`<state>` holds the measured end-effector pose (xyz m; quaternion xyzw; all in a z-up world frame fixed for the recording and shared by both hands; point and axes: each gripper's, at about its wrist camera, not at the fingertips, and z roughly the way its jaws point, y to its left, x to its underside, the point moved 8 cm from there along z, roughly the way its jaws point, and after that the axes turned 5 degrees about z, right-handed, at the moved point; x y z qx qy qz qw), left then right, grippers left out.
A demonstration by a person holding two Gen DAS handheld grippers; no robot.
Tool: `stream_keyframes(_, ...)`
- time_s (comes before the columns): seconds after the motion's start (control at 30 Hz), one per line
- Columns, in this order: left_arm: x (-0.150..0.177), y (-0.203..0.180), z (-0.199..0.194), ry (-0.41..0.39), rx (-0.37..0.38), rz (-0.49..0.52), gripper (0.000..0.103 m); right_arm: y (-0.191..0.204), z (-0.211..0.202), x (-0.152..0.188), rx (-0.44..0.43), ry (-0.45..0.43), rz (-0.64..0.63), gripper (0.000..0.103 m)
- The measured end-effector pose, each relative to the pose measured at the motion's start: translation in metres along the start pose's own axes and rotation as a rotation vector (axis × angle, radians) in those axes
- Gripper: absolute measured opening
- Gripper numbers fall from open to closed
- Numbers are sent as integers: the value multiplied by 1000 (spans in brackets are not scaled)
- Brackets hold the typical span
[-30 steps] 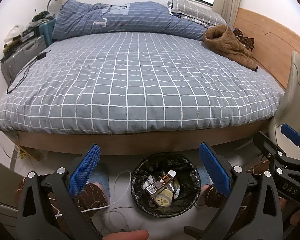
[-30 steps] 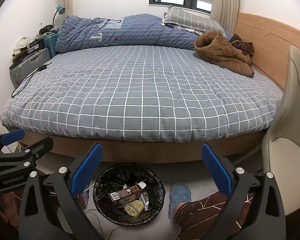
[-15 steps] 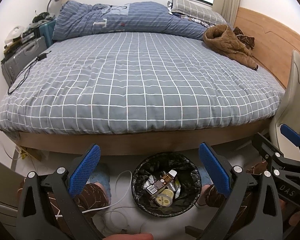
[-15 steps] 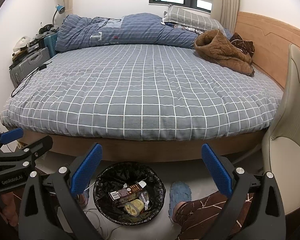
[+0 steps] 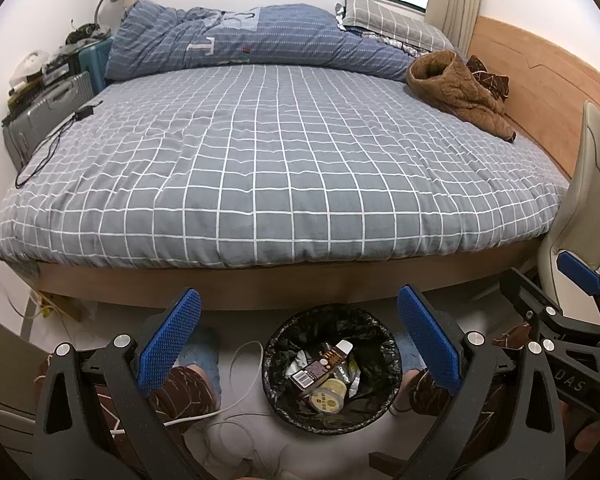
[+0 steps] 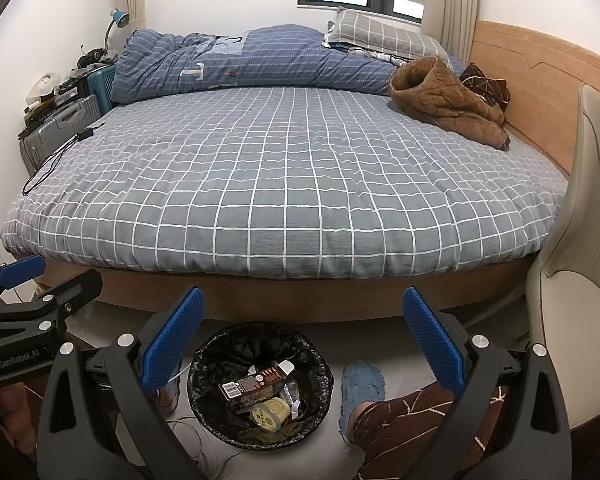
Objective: Collect trash
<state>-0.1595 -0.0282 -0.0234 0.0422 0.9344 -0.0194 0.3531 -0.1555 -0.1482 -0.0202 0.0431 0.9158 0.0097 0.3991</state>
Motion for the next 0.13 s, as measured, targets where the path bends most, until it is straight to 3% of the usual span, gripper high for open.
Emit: stream_keyframes(0.13, 0, 1, 0, -1, 0, -11, 97, 0, 0, 0, 0, 1, 0, 95)
